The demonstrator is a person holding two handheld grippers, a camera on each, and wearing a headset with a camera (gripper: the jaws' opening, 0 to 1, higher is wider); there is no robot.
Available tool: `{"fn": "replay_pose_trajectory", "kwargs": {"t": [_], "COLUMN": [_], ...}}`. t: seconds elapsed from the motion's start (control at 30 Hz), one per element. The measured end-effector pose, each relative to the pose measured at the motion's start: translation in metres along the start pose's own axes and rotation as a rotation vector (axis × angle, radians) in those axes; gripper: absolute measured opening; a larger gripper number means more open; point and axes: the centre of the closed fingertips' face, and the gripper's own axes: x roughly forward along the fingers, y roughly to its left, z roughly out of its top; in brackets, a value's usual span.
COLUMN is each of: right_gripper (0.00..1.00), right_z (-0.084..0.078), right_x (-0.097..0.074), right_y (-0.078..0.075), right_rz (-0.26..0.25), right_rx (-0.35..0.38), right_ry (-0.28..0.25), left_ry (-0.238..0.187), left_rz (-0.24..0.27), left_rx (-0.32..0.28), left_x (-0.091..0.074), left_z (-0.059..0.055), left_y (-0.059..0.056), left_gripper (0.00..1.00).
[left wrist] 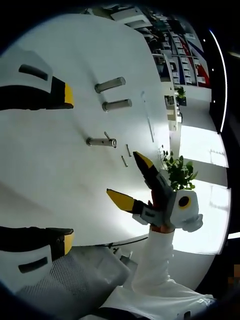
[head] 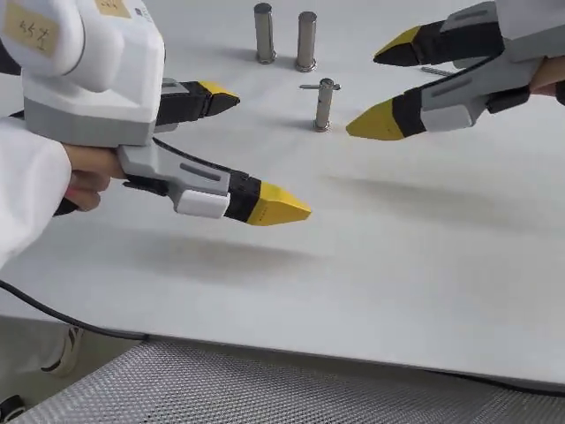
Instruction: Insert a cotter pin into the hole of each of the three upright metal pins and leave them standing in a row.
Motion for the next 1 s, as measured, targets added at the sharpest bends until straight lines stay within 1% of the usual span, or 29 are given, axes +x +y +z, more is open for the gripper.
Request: {"fn": "replay_pose_trajectory", "kwargs": {"t": [0.07, 0.13, 0.2, 0.3, 0.37, 0.4, 0.43, 0.47, 0.57, 0.67, 0.7, 0.77, 0.87, 1.0], "right_gripper": [0.71, 0.73, 0.76, 0.82, 0.85, 0.87, 0.88, 0.88, 0.91, 0.95, 0.96, 0.98, 0.98, 0.98], "right_z": [-0.004, -0.007, -0.011, -0.017, -0.013, -0.01, -0.01, -0.011, -0.02, -0.032, -0.036, -0.041, -0.048, -0.054], "right_x": [-0.009, -0.018, -0.027, -0.039, -0.047, -0.051, -0.057, -0.061, -0.074, -0.084, -0.087, -0.09, -0.093, -0.094], "right_y": [0.005, 0.009, 0.014, 0.019, 0.026, 0.026, 0.024, 0.023, 0.023, 0.022, 0.025, 0.031, 0.037, 0.044], "right_rz": [-0.008, -0.016, -0.018, -0.024, -0.01, -0.012, -0.028, -0.039, -0.068, -0.085, -0.086, -0.082, -0.082, -0.094], "right_rx": [0.004, 0.014, 0.065, 0.103, 0.193, 0.217, 0.239, 0.25, 0.264, 0.295, 0.311, 0.338, 0.362, 0.369], "right_ry": [-0.002, -0.003, -0.012, -0.026, -0.082, -0.111, -0.142, -0.152, -0.148, -0.148, -0.153, -0.157, -0.148, -0.136], "left_ry": [-0.004, -0.02, -0.031, -0.038, -0.033, -0.031, -0.03, -0.03, -0.037, -0.043, -0.049, -0.06, -0.082, -0.093], "left_rz": [0.004, 0.009, 0.011, 0.009, 0.011, 0.014, 0.016, 0.017, 0.018, 0.025, 0.029, 0.037, 0.047, 0.054], "left_rx": [-0.01, -0.025, -0.033, -0.034, -0.033, -0.032, -0.032, -0.034, -0.044, -0.049, -0.055, -0.062, -0.075, -0.079], "left_x": [-0.001, -0.002, -0.004, -0.006, -0.007, -0.008, -0.009, -0.01, -0.013, -0.017, -0.018, -0.019, -0.021, -0.022], "left_z": [0.001, 0.003, 0.005, 0.008, 0.008, 0.008, 0.007, 0.007, 0.007, 0.007, 0.008, 0.01, 0.014, 0.015], "left_y": [-0.002, -0.007, -0.01, -0.015, -0.02, -0.02, -0.021, -0.022, -0.024, -0.024, -0.023, -0.023, -0.022, -0.02], "left_gripper": [0.99, 0.99, 0.99, 0.99, 0.99, 0.99, 0.99, 0.99, 0.99, 0.99, 0.99, 0.99, 0.99, 0.99]}}
